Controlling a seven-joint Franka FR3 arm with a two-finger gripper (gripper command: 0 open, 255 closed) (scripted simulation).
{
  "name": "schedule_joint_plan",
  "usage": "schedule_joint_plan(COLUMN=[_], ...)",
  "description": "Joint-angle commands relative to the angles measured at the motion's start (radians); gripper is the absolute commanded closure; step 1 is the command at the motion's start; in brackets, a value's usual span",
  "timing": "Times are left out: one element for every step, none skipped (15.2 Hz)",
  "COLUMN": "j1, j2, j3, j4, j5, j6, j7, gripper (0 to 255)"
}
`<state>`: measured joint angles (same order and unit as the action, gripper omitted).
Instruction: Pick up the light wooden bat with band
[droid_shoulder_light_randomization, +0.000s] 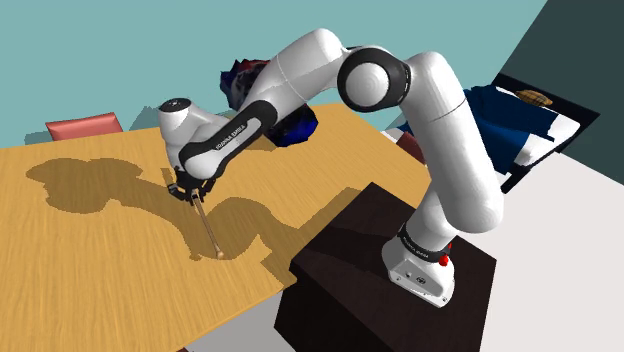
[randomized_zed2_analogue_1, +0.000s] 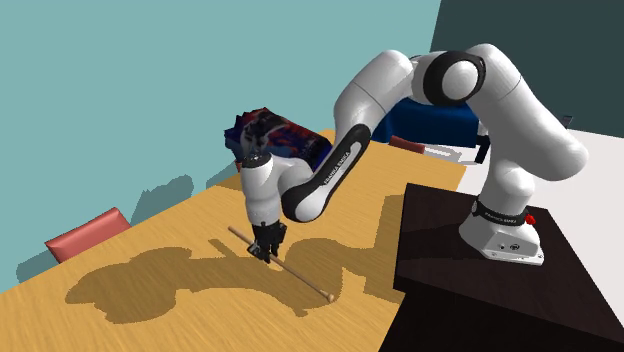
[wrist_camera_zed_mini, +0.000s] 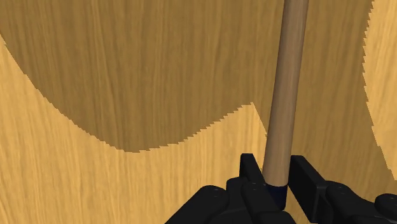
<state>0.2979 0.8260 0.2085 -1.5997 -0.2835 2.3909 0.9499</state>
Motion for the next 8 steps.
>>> schedule_joint_plan(j1=[-0.003,-0.005,-0.006,-0.008,-0.009,-0.011,-0.011,-0.011], j2=[-0.021,-0.031,-0.041,-0.051,-0.061,-0.071,-0.072,-0.072], j3=[0.005,0.007,0.009,0.011,0.013,0.015,0.016,0.016], j4=[-0.006,-0.009,-0.011,-0.014,-0.016,-0.018,-0.018,-0.018], j5=[0.004,0.007,0.009,0.011,0.013,0.015,0.016,0.016], j6=[-0.016,-0.023,-0.030,-0.038,-0.045,-0.053,-0.054,-0.054], j7=[-0.003,-0.005,-0.006,-0.007,-0.009,-0.010,-0.011,-0.011], gripper=[255,255,255,255,255,255,255,255])
